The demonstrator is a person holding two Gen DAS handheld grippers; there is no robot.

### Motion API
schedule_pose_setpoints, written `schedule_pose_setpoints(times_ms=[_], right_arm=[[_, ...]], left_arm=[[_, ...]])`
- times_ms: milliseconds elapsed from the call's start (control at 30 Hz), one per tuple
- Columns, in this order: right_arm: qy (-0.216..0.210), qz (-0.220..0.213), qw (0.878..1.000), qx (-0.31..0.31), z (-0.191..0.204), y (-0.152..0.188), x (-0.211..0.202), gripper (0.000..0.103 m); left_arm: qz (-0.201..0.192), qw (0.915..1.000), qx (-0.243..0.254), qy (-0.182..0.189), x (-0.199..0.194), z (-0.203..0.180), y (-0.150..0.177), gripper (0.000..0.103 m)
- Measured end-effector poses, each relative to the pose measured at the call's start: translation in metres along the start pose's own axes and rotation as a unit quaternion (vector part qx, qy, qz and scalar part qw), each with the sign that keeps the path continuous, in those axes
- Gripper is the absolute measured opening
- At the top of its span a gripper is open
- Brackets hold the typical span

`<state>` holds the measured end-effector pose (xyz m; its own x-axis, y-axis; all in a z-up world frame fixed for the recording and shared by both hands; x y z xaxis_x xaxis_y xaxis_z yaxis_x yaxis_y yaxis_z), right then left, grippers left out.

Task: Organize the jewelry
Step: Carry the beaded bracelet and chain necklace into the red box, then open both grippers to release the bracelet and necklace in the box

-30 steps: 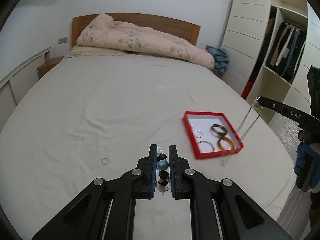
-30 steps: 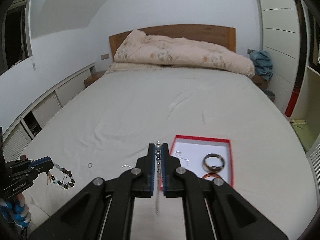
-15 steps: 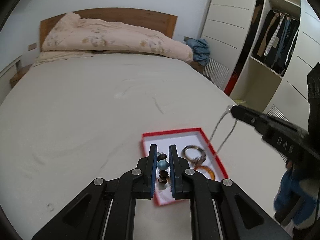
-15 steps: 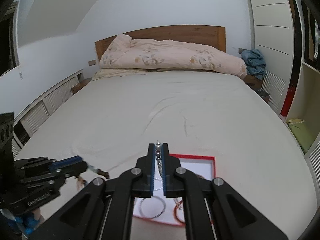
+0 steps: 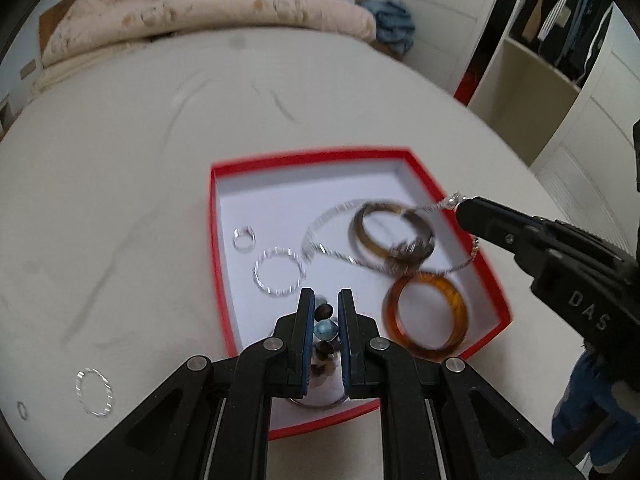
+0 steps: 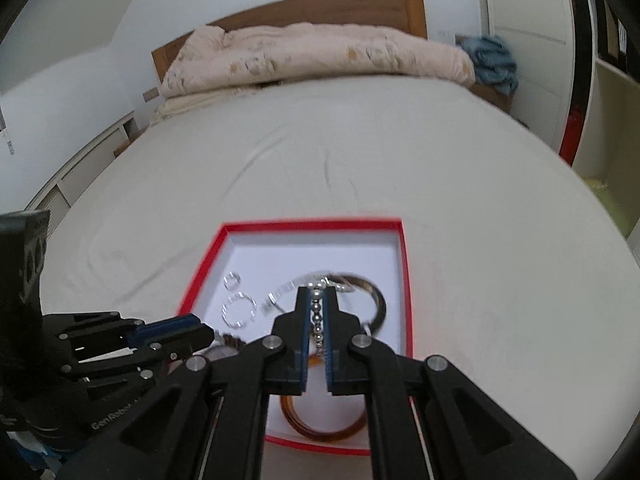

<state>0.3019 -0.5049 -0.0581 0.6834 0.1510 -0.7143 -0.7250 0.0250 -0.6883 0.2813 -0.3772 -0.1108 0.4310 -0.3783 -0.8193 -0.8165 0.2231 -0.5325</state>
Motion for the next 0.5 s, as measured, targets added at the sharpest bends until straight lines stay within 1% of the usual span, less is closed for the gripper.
schedule_pose_setpoints(times_ms=[267,500], right_arm=[[-0.013,0.022,0.999,0.021,-0.006,0.038,0.01,0.005],[-0.01,0.033,0.999,0.03,-0.01,0.056,0.009,0.005]], left_arm=[[0.02,0.9998,-0.006,-0.003,0.016,0.004,0.02,0.011],[0.016,0.9998,0.0,-0.011,0.015,0.006,0.028,0.011]])
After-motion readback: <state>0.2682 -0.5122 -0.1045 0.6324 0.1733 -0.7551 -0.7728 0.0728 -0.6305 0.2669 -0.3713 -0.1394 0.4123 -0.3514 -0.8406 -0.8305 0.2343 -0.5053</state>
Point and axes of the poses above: each gripper's, at about its wrist camera, not at the fingertips, and x roughly the way its jaws point, z to its left, y to its underside, the point moved 9 cm from there along x, roughly the way its jaws point, and after that the axes turned 3 degrees about -x, right-handed, at the moved point
